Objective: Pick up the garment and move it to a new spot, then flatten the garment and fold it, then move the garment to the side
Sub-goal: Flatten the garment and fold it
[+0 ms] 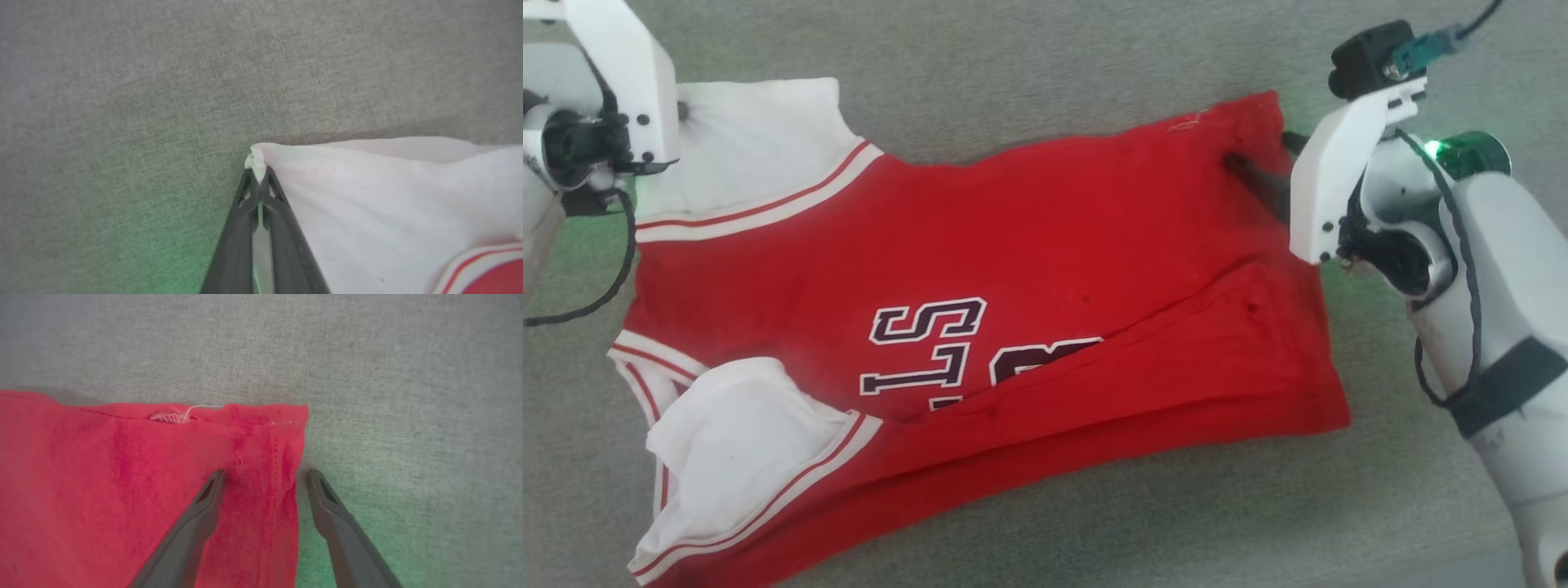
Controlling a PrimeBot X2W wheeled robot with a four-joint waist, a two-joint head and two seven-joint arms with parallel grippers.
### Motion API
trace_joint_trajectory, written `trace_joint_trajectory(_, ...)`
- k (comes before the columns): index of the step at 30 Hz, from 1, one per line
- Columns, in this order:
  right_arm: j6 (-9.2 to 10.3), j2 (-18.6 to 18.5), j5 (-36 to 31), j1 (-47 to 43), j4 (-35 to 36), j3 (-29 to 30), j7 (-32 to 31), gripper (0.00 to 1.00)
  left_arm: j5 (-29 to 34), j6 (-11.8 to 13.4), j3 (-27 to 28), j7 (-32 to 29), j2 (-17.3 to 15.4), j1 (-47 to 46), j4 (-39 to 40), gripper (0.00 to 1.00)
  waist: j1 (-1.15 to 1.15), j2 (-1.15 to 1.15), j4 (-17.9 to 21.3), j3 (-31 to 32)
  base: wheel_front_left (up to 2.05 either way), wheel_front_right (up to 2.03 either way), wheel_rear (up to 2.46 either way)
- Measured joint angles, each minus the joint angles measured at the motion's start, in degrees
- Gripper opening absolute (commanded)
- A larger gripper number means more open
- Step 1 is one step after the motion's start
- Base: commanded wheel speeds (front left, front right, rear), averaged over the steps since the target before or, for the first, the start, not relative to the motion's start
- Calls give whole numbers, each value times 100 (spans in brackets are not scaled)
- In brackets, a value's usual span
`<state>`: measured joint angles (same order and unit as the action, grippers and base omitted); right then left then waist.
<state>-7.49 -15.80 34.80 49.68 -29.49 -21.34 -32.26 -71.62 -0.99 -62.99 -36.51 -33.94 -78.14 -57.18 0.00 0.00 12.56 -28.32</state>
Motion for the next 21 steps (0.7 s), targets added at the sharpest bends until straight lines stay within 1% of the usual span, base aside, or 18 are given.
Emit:
trace_joint_trajectory(8,1,-60,333,671,-820,-489,-365,100,18,-190,-4,192,242,-116,-242,0,0,0,-189,-86,0,0,0)
trace_joint_trajectory(10,1,-102,413,772,-944,-632,-405,0,26,-240,-14,248,308,-127,-309,0,0,0,-233,-71,0,0,0)
trace_joint_trajectory(16,0,-283,619,854,-1118,-895,-281,0,22,-386,-8,390,526,-137,-438,0,0,0,-387,55,0,0,0)
trace_joint_trajectory(21,0,-492,769,765,-1073,-1060,-47,0,7,-523,-31,434,610,-158,-406,0,0,0,-522,256,0,0,0)
